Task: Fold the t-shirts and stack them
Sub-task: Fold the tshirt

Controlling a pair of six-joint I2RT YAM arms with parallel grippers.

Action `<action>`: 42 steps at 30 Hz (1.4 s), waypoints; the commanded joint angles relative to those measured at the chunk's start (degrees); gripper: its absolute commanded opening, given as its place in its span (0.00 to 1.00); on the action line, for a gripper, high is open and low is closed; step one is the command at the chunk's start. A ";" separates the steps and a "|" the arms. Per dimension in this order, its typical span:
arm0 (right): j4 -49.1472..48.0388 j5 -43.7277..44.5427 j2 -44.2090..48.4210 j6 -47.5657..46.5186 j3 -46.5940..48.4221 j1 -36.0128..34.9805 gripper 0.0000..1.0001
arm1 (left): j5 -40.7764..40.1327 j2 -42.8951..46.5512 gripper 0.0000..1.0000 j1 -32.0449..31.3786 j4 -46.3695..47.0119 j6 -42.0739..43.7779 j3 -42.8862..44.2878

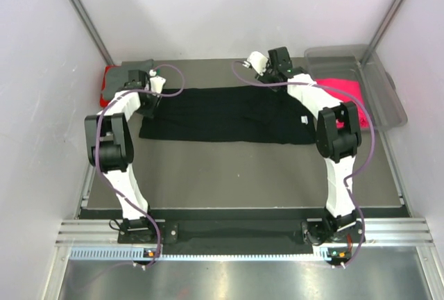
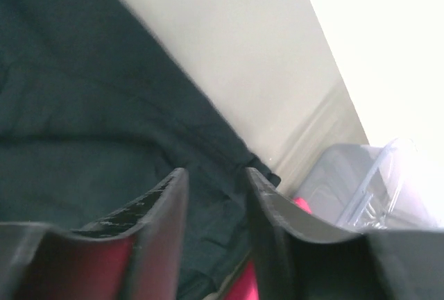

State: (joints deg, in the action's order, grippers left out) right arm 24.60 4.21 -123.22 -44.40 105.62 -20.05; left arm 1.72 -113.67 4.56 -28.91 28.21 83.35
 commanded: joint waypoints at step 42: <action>11.88 -25.91 5.26 8.19 -13.07 0.72 0.45 | 9.97 6.26 0.23 -1.74 8.08 -5.18 -16.47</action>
State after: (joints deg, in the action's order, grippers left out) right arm 37.50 -19.03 -121.67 -36.82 93.36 -19.68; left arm 12.71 -106.65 2.74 -22.87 23.57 68.45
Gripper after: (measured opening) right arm 0.451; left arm 0.230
